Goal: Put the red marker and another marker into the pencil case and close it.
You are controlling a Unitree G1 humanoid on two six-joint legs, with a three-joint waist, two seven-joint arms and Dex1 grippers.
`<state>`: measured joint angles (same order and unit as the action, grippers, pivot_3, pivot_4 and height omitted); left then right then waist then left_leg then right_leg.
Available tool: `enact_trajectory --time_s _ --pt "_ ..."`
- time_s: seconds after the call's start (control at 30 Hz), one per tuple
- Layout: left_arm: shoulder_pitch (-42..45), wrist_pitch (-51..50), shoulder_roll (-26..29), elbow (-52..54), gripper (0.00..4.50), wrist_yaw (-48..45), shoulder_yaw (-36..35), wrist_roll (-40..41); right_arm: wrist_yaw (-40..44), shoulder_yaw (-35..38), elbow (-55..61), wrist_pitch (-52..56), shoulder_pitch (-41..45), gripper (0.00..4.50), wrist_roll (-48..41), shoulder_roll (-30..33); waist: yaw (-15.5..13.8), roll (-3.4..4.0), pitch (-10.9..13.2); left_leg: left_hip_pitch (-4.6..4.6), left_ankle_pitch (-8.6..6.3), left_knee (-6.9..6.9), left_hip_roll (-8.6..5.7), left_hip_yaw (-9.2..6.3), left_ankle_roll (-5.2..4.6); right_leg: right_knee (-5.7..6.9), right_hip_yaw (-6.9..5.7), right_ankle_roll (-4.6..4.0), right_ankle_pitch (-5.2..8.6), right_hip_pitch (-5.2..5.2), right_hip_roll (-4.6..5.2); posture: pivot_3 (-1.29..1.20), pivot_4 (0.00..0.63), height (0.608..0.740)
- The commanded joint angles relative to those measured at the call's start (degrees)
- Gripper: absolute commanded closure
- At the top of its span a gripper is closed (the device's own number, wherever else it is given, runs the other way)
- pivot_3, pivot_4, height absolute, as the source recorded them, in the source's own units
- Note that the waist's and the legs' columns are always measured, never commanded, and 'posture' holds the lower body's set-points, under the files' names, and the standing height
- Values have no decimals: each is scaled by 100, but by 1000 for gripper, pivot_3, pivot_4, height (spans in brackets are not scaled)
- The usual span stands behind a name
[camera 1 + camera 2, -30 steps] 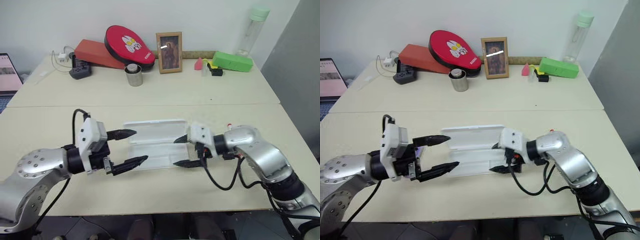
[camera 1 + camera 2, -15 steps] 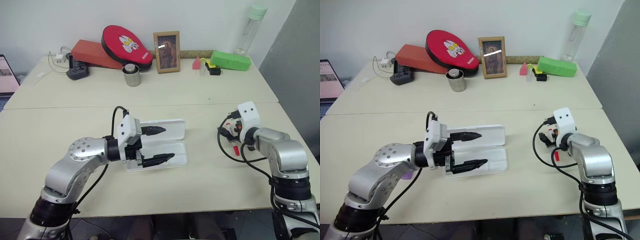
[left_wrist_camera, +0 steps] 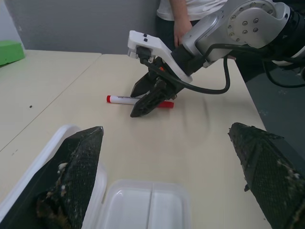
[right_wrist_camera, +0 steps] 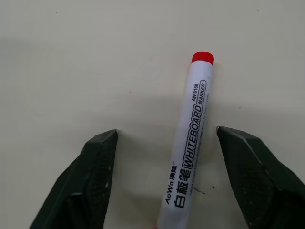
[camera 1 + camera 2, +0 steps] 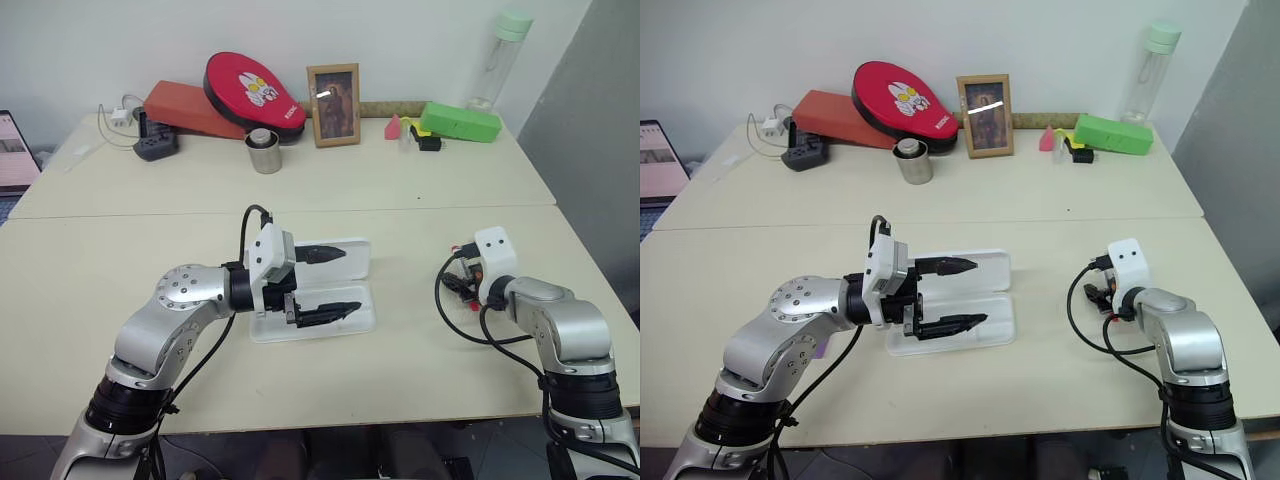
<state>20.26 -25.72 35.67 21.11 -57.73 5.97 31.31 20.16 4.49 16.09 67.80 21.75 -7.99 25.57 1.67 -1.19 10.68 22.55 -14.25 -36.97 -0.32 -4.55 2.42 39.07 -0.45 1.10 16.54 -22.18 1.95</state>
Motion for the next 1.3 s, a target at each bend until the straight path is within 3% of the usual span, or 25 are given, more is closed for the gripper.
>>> enact_trajectory --time_s 0.03,0.33,0.43,0.53,0.67,0.87,0.97,1.07,1.3 --pt "54 64 -31 56 0 -9 -91 35 -51 82 5 22 -34 2305 -41 62 -1 0 0 0 0 0 0 0 0 0 0 0 0 0 0 0 150 740" --pt "-58 39 -32 145 0 80 -129 31 64 56 -77 -234 36 4227 -114 263 -3 0 0 1 0 0 -1 1 0 -2 0 0 0 0 1 0 150 740" --pt "-237 -25 41 230 0 208 -286 72 460 14 124 -502 159 4243 -318 474 -2 0 0 1 0 0 -1 2 0 -2 1 1 0 -1 2 0 150 740" --pt "-886 -124 312 565 0 387 -774 119 1974 -700 933 -1274 191 4243 -775 1281 45 15 9 3 0 1 1 2 0 -2 2 1 0 -6 0 0 150 740" --pt "-1616 -283 579 970 0 568 -1430 275 3136 -1340 1209 -2382 375 4243 -1013 1642 66 16 9 -9 -7 6 13 -10 -11 -8 4 -1 2 -2 -3 0 150 740" --pt "-3120 -555 885 1601 0 645 -2896 553 3840 -3097 229 -3620 1675 4243 -248 830 102 13 8 -27 -6 4 49 -7 -10 -8 7 -2 2 5 -25 0 150 740" --pt "-3618 -682 881 1843 0 704 -3354 734 3933 -3645 -478 -4128 2114 4243 276 484 59 13 8 -30 -6 5 54 -8 -9 -8 13 -15 -5 4 -26 0 150 740" --pt "-4085 -745 760 2069 0 813 -3744 851 3947 -3942 -1255 -4451 2527 4243 611 59 11 9 7 -21 -7 3 52 -8 -7 -9 12 -17 -6 -2 -24 0 150 740" --pt "-4422 -778 696 2370 0 1054 -3926 988 4017 -4116 -2450 -5016 2949 4243 1099 -515 -13 7 6 -17 -6 4 41 -14 -5 -9 10 -18 -6 -3 -4 0 150 740"
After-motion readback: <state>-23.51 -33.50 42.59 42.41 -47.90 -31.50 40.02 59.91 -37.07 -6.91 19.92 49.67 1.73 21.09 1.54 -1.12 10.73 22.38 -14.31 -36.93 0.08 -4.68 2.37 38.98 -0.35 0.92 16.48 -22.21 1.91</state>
